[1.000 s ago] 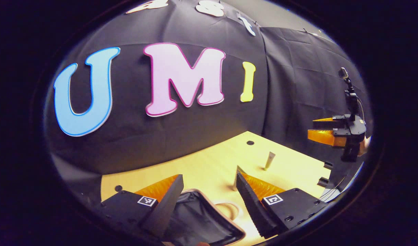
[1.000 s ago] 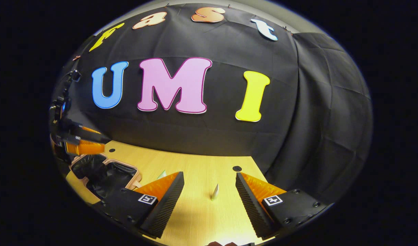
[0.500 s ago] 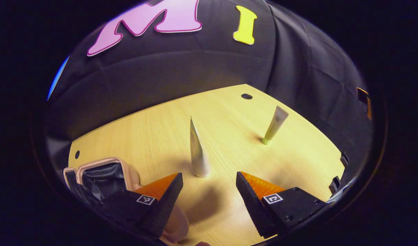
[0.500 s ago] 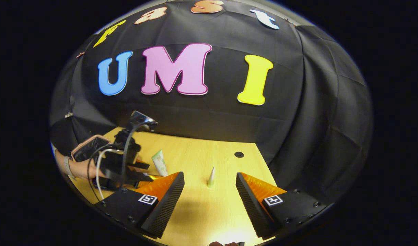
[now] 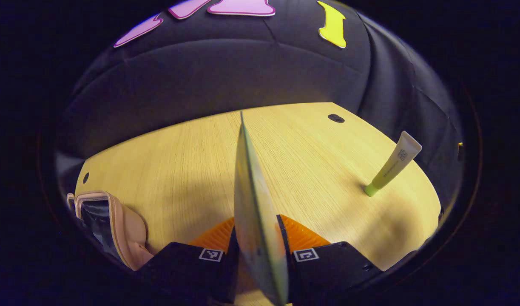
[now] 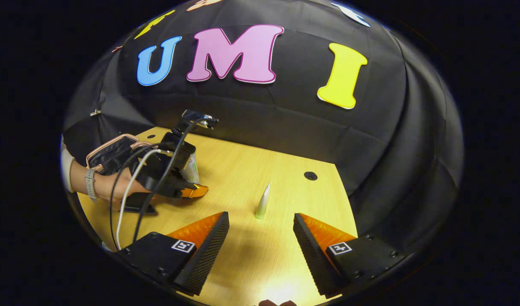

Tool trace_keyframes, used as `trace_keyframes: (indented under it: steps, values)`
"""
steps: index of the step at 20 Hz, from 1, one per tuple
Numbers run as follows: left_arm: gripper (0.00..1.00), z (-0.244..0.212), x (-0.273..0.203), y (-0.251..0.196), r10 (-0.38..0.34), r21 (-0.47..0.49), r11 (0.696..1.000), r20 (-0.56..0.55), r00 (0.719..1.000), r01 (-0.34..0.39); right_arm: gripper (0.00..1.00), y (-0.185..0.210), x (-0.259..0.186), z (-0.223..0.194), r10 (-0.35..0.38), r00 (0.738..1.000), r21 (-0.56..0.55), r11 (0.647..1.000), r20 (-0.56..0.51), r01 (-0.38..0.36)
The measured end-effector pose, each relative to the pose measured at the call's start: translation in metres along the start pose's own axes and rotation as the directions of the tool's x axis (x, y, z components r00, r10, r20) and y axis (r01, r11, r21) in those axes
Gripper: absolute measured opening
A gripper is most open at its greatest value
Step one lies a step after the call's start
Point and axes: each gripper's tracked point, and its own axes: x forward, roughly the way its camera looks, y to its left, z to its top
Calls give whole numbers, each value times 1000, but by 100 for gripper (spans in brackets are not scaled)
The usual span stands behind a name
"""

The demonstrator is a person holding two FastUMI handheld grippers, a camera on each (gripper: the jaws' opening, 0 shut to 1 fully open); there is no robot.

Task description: First open the suitcase, pack the skin care products into it, and then close the suitcase.

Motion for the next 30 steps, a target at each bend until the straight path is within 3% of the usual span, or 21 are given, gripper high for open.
trace_keyframes:
  steps: [3,6,10,11,17,19,20,21,22,23,25,26,30]
  values:
    - [44,4,-30,-3,-13,-3,1000,-1,1000,13,94,-8,45,-9,14,1000,21,1000,-24,-14]
    - [44,13,-85,-8,-18,-50,999,28,999,20,98,-8,86,-43,17,992,114,994,-128,-3]
    - [47,8,-172,6,-7,-84,996,67,998,12,98,-4,132,-51,11,990,186,982,-138,16]
    - [43,4,-190,14,3,-96,995,67,998,3,98,-2,143,-49,2,992,191,981,-126,23]
    - [43,-41,-281,97,198,-163,967,-1,980,-196,95,2,176,-63,-27,989,186,981,-148,55]
    - [43,-58,-308,128,285,-192,939,-32,958,-285,30,2,180,-60,-48,987,207,975,-150,79]
    - [44,-66,-318,140,301,-220,927,-49,952,-305,25,6,176,-57,-38,988,219,973,-152,71]
    - [47,-76,-319,149,302,-237,921,-63,951,-308,30,13,171,-49,-28,989,223,973,-142,60]
    - [43,-82,-317,161,289,-242,924,-69,955,-297,24,23,164,-38,-16,993,220,975,-121,43]
    - [43,-85,-312,171,272,-226,932,-79,959,-283,30,34,153,-27,1,995,207,978,-100,20]
    - [47,-88,-306,202,275,-163,942,-117,954,-292,30,62,125,0,37,997,177,984,-62,-26]
    - [44,-90,-306,215,271,-147,945,-148,951,-292,30,78,111,9,67,997,172,983,-49,-57]
    - [44,-123,-284,238,155,-168,962,-317,936,-216,30,152,69,45,169,986,186,969,-11,-164]
